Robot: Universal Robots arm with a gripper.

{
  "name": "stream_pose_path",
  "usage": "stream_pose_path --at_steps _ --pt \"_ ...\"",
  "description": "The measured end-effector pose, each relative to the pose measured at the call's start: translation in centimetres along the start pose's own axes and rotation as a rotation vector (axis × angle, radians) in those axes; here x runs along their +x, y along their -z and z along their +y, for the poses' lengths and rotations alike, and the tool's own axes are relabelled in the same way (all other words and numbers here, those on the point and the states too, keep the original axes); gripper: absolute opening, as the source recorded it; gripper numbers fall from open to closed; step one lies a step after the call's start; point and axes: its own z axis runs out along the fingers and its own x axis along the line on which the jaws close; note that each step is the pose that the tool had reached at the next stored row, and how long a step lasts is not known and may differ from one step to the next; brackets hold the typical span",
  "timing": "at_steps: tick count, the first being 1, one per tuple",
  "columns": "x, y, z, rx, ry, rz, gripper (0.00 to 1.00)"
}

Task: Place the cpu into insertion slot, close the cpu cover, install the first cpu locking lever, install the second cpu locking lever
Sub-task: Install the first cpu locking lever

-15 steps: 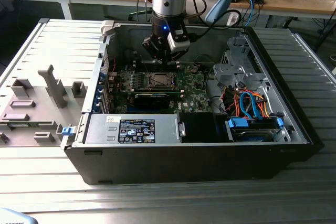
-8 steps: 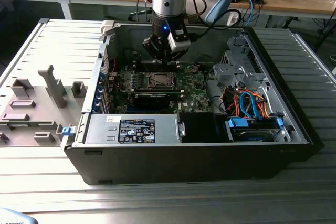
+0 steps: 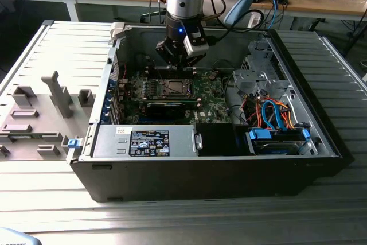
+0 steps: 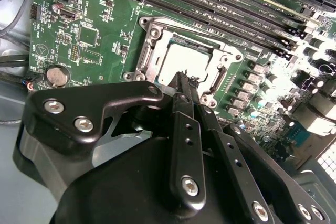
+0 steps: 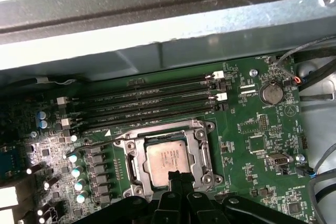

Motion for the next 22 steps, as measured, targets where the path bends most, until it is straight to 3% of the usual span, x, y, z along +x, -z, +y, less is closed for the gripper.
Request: stream_pose_path --at_steps 22 --pt "0.00 0.00 0.00 -0.0008 0.043 -0.0014 0.11"
